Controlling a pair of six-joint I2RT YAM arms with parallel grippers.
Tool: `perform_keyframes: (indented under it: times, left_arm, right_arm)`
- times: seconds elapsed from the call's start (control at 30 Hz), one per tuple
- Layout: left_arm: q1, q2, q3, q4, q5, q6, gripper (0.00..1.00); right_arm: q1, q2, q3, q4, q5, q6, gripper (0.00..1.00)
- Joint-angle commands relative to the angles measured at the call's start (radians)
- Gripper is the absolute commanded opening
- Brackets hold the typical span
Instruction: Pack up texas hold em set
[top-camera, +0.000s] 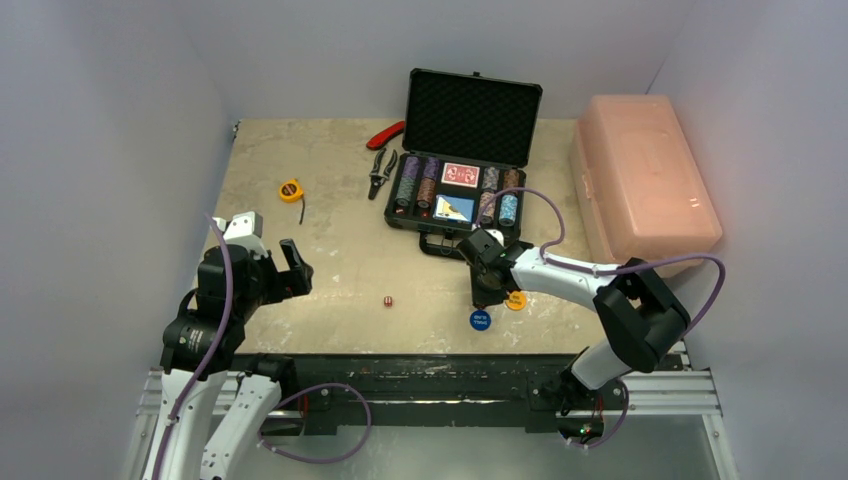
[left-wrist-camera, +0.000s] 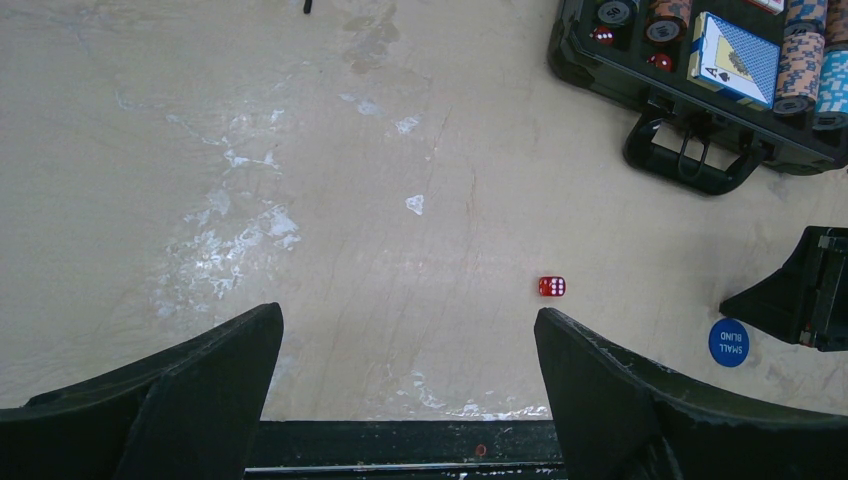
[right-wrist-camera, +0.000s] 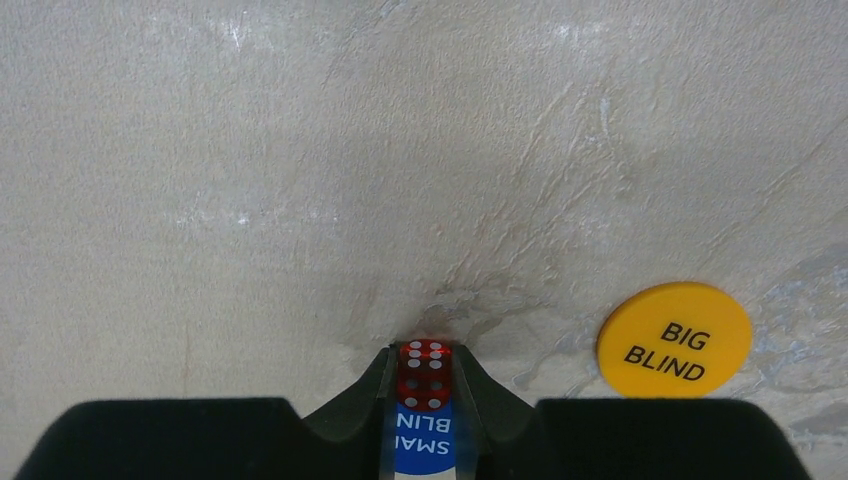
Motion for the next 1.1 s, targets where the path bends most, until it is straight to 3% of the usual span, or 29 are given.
perform_keyframes:
  times: [0.0,0.17,1.07]
  left_arm:
    - [0.007,0.0,-0.005,0.021,0.006,-0.005,0.97]
    - [0.007,-0.002,-0.004,0.02,0.005,-0.004,0.98]
    - [0.007,-0.018,-0.003,0.017,-0.008,-0.007,0.98]
  right_arm:
    - [0.006,0.002,0.011,0.011,0.021,0.008,0.13]
    - [0.008,-0.004,0.04,-0.004,0.018,0.002,0.0]
    - [0.01,0.101,0.467,-0.058,0.086,0.049,0.0]
